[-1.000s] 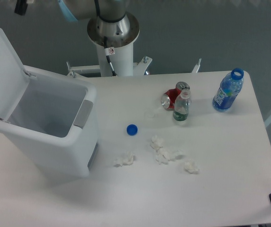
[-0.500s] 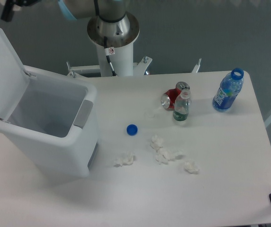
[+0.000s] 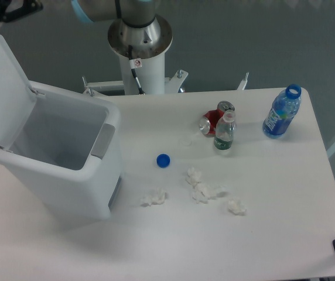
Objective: Close the trash can
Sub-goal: 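Move the gripper over to the edge of the raised white lid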
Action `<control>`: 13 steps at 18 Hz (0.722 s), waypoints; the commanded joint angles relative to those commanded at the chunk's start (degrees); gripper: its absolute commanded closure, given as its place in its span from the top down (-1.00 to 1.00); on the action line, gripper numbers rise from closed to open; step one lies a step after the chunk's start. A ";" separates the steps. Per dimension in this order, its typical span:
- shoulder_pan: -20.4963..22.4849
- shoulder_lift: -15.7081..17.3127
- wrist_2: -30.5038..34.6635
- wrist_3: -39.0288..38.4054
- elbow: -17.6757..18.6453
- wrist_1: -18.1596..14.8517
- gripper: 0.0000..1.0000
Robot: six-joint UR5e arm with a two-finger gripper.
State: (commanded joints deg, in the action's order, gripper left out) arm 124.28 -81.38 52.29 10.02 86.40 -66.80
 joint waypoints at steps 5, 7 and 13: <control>-1.67 -1.67 0.00 0.18 -0.26 0.00 -0.74; -2.37 -1.67 0.00 0.18 -0.53 0.00 -0.74; -3.08 -2.11 0.00 0.18 -0.44 0.00 -0.74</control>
State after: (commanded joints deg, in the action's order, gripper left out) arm 121.20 -83.50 52.29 10.20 85.96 -66.80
